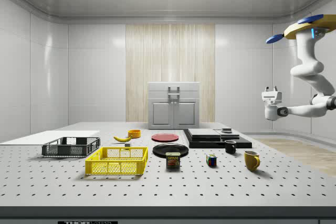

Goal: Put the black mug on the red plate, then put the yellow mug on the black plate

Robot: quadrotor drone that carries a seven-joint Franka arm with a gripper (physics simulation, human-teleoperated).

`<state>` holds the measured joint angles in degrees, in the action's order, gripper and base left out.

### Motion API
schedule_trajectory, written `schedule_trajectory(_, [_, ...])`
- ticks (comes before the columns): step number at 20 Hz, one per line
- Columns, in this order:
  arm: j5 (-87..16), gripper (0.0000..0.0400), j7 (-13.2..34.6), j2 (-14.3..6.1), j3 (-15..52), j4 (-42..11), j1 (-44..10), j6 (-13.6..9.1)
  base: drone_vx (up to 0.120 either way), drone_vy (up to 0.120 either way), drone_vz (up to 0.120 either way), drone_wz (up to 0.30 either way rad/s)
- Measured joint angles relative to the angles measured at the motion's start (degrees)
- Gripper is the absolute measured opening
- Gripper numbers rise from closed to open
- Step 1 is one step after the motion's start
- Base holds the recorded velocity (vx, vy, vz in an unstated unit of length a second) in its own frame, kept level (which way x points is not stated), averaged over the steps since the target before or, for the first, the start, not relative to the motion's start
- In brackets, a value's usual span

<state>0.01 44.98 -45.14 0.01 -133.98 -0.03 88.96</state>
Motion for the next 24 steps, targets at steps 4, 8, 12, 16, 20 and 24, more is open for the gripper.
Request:
schedule_trajectory(4, [0.04,0.04,-0.07,0.72,0.06,4.85,-0.11,-3.95,0.0,0.0,0.0,0.0])
schedule_trajectory(8, [0.07,0.04,-0.1,2.28,0.11,9.73,-0.19,-7.08,0.0,0.0,0.0,0.0])
schedule_trajectory(12, [0.1,0.04,-0.13,3.7,0.14,13.51,-0.26,-9.27,0.0,0.0,0.0,0.0])
schedule_trajectory(16, [0.11,0.04,-0.15,4.5,0.17,15.63,-0.3,-10.41,0.0,0.0,0.0,0.0])
schedule_trajectory(20, [0.13,0.04,-0.16,4.83,0.2,16.57,-0.34,-10.85,0.0,0.0,0.0,0.0])
schedule_trajectory(24, [0.14,0.04,-0.18,4.89,0.22,16.89,-0.38,-10.93,0.0,0.0,0.0,0.0])
